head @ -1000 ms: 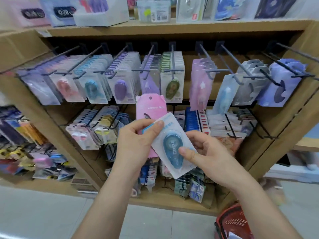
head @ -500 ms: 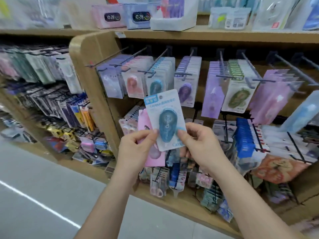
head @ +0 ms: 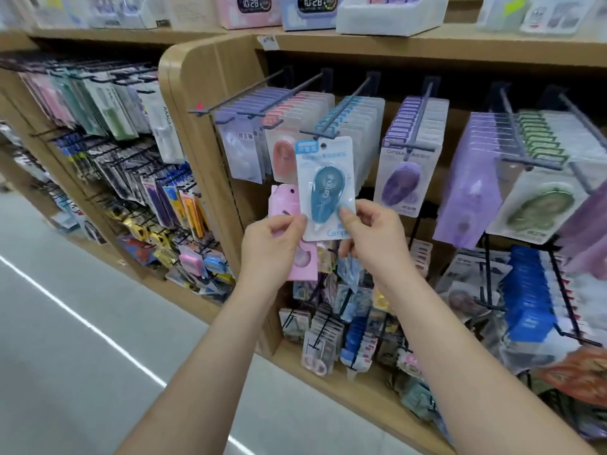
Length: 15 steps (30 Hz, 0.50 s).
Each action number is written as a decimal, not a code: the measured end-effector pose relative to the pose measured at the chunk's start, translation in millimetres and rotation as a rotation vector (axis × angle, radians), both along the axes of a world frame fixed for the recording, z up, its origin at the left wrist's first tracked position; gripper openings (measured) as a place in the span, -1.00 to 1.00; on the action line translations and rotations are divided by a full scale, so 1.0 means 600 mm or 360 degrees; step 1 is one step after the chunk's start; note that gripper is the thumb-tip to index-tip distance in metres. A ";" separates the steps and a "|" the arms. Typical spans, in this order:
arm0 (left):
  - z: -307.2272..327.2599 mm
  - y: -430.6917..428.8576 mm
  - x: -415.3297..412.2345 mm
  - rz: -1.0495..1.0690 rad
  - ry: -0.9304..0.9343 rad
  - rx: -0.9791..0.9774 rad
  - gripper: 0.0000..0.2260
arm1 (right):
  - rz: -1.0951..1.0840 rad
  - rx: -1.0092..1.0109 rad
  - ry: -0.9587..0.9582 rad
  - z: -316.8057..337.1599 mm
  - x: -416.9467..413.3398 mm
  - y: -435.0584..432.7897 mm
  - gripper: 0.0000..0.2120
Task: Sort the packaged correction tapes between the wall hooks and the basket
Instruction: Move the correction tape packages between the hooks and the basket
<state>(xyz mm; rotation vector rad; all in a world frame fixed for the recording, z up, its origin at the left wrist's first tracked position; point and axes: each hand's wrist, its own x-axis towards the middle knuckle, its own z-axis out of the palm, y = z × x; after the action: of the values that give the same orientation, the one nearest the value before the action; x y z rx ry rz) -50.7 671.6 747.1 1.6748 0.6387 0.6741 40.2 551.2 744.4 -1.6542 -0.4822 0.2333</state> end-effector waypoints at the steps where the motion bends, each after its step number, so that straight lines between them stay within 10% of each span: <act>1: 0.000 0.002 0.005 0.0003 0.0008 0.0007 -0.83 | -0.0011 0.0003 0.0010 -0.003 0.006 0.003 -0.79; 15: 0.000 0.010 0.027 -0.0009 0.0114 0.0049 -0.80 | -0.0096 -0.0023 -0.0296 -0.027 0.035 0.025 -0.65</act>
<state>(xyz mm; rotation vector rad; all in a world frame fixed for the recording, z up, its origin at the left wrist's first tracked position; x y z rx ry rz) -34.6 677.9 747.1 1.7349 0.6770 0.6251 61.3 565.9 728.0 -1.7103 -0.5704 0.0382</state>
